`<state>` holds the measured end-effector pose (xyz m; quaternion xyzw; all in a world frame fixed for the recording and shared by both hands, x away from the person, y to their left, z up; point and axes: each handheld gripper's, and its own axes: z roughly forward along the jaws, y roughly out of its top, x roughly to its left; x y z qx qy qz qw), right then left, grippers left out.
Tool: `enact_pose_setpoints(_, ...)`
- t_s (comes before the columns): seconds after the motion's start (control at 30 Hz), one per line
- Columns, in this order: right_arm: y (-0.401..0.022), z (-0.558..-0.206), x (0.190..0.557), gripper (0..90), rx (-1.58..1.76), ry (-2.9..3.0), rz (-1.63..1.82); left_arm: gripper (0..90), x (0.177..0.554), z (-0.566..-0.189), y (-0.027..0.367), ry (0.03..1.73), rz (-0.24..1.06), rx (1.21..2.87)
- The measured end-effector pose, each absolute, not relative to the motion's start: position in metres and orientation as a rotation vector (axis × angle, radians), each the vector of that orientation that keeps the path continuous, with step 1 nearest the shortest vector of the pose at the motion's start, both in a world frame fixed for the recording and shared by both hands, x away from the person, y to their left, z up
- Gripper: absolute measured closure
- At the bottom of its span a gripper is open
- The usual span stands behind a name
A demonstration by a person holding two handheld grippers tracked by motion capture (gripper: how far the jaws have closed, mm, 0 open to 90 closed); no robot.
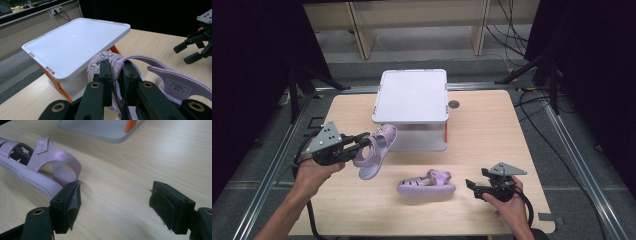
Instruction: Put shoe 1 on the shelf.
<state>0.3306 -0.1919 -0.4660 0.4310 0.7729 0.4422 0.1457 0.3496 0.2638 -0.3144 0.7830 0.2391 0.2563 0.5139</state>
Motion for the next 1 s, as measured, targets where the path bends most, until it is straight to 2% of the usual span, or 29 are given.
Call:
enact_pose_setpoints(0.5, -0.192, -0.466, 0.331, 24.9, 1.225, 2.222, 1.27, 80.9, 0.384, -0.278, 0.247, 0.562, 0.658, 1.89)
enact_pose_setpoints(1.0, -0.191, -0.465, 0.33, 24.9, 1.23, 2.224, 1.282, 81.3, 0.452, -0.273, 0.223, 0.607, 0.794, 1.931)
